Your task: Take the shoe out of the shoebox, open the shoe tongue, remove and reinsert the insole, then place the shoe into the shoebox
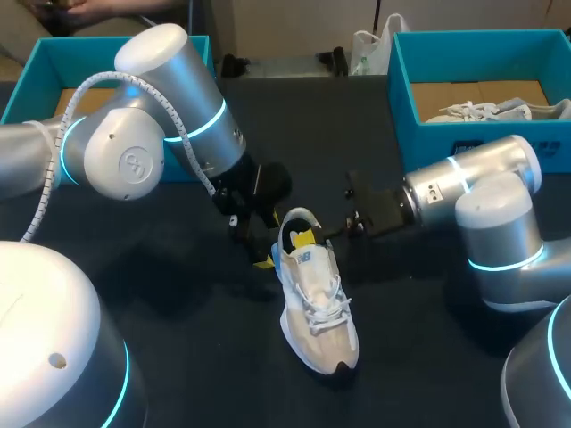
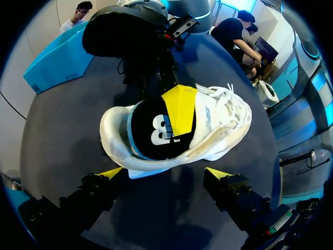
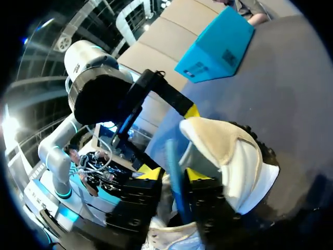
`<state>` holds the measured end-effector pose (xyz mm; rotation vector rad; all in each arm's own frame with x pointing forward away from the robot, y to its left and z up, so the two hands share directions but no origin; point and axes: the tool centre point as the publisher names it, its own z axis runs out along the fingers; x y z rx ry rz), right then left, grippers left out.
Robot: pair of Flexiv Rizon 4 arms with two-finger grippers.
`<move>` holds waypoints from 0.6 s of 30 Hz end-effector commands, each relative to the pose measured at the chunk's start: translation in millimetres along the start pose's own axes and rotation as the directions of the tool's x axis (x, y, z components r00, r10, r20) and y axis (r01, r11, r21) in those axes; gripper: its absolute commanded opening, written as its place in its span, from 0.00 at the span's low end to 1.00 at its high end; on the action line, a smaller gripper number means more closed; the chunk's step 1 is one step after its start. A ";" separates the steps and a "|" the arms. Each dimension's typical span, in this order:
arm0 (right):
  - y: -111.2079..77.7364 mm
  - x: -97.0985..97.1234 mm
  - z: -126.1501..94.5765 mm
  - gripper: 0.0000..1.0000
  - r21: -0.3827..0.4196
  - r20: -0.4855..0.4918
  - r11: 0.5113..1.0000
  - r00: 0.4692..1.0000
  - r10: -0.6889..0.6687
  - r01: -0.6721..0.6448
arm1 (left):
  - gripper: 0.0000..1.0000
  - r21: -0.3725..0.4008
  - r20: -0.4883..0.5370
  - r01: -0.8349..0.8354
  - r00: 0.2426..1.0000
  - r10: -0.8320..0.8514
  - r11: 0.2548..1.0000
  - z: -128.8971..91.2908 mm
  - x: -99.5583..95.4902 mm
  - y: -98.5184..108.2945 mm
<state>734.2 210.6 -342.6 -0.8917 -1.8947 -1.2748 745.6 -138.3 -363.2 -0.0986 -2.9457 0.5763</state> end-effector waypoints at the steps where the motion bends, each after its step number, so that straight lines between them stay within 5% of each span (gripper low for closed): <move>1: 7.4 5.1 -1.4 0.65 0.014 0.014 1.000 1.000 -0.017 0.016 | 1.00 -0.002 0.000 0.000 1.000 0.000 1.000 0.0 0.2 0.0; 9: 19.9 1.9 -1.1 0.38 0.036 0.010 0.999 0.999 -0.035 0.035 | 1.00 -0.002 0.000 0.000 1.000 0.000 1.000 0.0 0.2 0.0; 12: 21.9 -3.0 -1.1 0.00 0.033 0.004 0.999 1.000 -0.026 0.025 | 1.00 -0.002 0.000 0.000 1.000 0.000 1.000 0.0 0.2 0.0; 18: 12.7 -9.8 -1.8 0.00 0.017 0.011 1.000 1.000 0.013 -0.013 | 1.00 -0.002 0.000 0.000 1.000 0.000 1.000 0.0 0.2 0.0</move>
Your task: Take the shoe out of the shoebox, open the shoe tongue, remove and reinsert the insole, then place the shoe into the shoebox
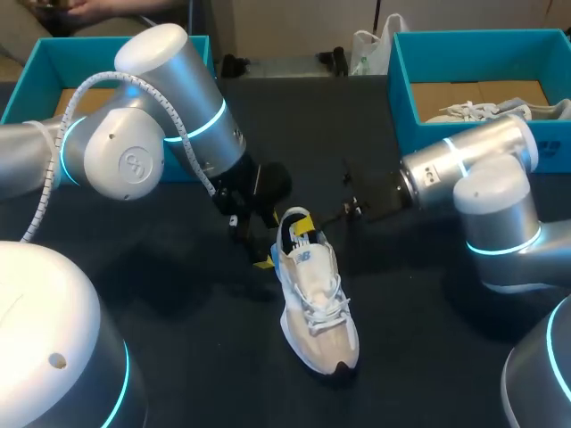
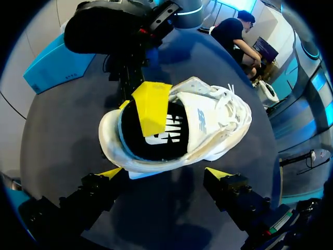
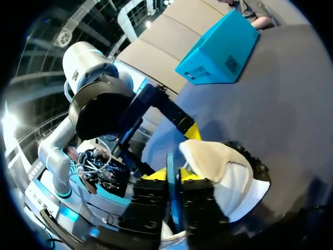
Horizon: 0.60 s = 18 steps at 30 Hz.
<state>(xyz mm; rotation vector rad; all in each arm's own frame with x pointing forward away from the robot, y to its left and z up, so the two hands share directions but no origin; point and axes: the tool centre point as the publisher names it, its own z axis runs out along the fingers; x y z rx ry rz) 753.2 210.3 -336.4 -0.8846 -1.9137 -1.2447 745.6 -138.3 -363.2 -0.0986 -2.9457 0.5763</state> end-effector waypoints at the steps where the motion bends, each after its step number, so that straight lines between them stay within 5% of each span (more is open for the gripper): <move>1: -8.8 -5.6 3.1 0.00 -0.015 0.005 1.000 1.000 0.021 -0.021 | 1.00 -0.002 0.000 0.000 1.000 0.000 1.000 0.0 0.2 0.0; 12: -26.0 3.6 1.2 0.00 -0.045 0.028 0.998 0.999 0.041 -0.040 | 1.00 -0.002 0.000 0.000 1.000 0.000 1.000 0.0 0.2 0.0; 15: -22.2 6.7 -0.5 0.29 -0.038 0.039 0.999 0.999 0.027 -0.026 | 1.00 -0.002 0.000 0.000 1.000 0.000 1.000 0.0 0.2 0.0; 18: -19.6 8.1 -1.4 0.33 -0.027 0.048 0.999 0.999 0.022 -0.021 | 1.00 0.000 0.001 -0.003 1.000 0.003 1.000 -1.6 0.9 0.8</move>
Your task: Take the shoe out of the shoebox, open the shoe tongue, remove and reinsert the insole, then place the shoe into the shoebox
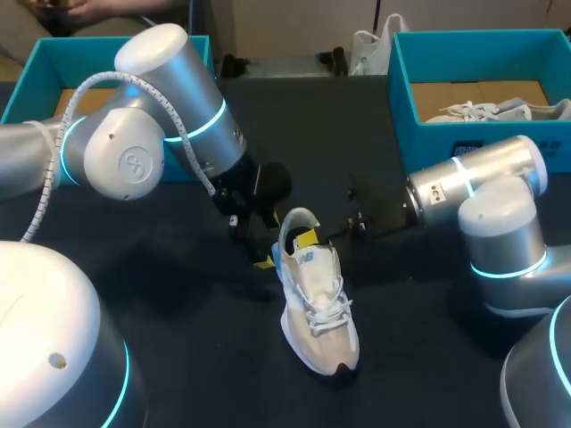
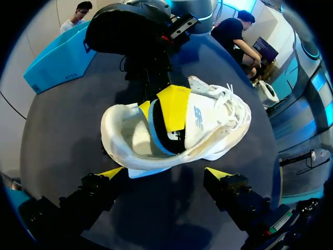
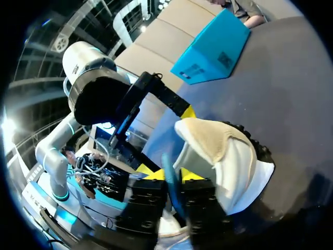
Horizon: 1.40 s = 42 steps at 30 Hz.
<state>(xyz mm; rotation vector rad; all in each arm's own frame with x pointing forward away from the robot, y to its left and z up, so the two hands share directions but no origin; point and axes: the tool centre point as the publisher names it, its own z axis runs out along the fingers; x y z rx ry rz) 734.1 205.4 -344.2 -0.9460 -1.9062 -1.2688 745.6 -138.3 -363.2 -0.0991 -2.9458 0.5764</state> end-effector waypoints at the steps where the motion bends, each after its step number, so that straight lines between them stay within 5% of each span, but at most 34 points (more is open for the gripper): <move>1: 2.1 5.4 -3.2 0.33 0.016 0.020 1.000 1.000 0.001 -0.001 | 1.00 0.000 0.001 -0.003 1.000 0.003 1.000 -2.2 1.2 1.5; 16: 8.4 8.7 -15.5 0.40 0.037 0.066 0.999 0.998 -0.008 0.006 | 1.00 -0.001 0.016 0.011 1.000 -0.011 1.000 -12.2 -0.1 14.2; 42: 24.6 8.4 -62.3 0.42 0.213 0.205 0.974 0.978 0.033 -0.078 | 1.00 -0.054 0.051 0.057 0.997 -0.054 0.997 -34.6 -2.9 35.9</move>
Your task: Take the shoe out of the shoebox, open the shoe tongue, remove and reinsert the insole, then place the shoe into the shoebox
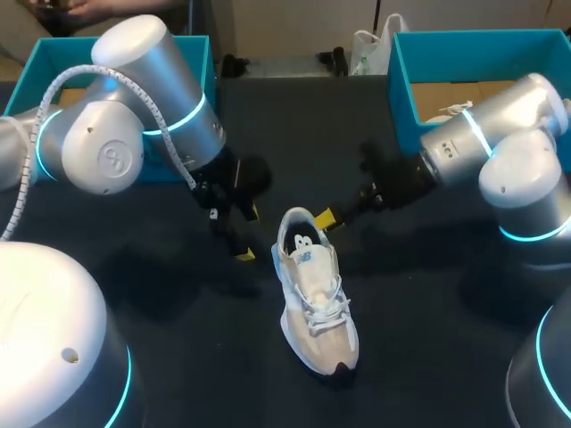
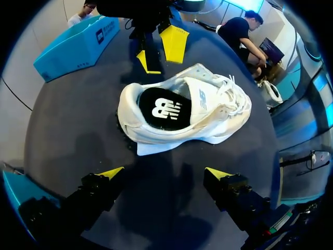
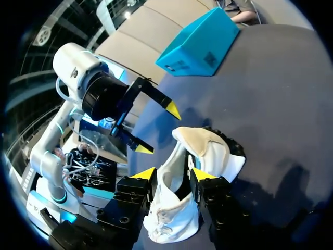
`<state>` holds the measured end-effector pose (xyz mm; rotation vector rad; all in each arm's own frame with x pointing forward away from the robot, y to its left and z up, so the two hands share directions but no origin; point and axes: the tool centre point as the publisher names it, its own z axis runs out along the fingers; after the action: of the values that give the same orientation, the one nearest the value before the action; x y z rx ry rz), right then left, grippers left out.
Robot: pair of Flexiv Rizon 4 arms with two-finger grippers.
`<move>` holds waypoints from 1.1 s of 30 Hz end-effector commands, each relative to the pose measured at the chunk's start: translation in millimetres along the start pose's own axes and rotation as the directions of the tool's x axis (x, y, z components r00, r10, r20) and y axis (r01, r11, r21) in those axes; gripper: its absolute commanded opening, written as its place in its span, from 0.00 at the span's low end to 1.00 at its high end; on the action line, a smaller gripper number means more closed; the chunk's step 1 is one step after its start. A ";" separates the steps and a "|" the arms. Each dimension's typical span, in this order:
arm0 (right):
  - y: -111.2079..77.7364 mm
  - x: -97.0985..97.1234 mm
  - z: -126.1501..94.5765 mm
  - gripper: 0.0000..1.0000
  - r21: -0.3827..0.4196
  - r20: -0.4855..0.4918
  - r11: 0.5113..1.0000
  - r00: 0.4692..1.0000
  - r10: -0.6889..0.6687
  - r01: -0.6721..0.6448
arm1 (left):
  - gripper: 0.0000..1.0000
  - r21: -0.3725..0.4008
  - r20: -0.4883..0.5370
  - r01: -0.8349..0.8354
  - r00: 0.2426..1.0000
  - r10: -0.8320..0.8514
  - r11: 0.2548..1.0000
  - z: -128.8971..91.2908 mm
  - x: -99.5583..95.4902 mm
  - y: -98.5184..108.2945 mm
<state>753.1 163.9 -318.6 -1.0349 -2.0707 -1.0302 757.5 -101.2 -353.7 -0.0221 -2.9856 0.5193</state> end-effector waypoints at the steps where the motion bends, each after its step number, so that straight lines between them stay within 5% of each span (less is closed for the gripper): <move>1: 6.2 3.7 -17.0 0.42 0.078 0.038 0.997 0.999 0.013 -0.015 | 1.00 -0.017 0.014 0.008 1.000 -0.008 1.000 -11.3 3.3 6.5; 10: 20.2 -9.1 -47.9 0.42 0.189 0.131 0.978 0.989 0.067 -0.091 | 1.00 -0.036 0.026 0.060 0.998 -0.059 0.998 -29.6 -4.0 19.0; 24: 44.1 9.3 -82.2 0.38 0.185 0.428 0.961 0.897 0.111 -0.206 | 1.00 -0.051 0.001 0.050 0.999 -0.050 0.997 -97.5 -25.8 56.8; 28: 49.7 20.0 -83.1 0.25 0.151 0.484 0.965 0.867 0.117 -0.215 | 1.00 -0.073 -0.010 -0.014 1.000 0.013 0.997 -121.7 -35.9 69.8; 30: 51.4 24.7 -80.6 0.00 0.139 0.504 0.966 0.855 0.123 -0.220 | 1.00 -0.080 -0.017 -0.050 0.999 0.049 0.996 -131.1 -39.1 76.1; 33: 54.6 33.5 -72.8 0.00 0.108 0.555 0.966 0.821 0.135 -0.233 | 1.00 -0.105 -0.037 -0.120 0.993 0.117 0.987 -150.7 -48.0 90.2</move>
<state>803.2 130.3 -237.7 -1.4362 -2.2818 -0.5339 813.9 17.2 -270.6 -0.1880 -3.0111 0.3649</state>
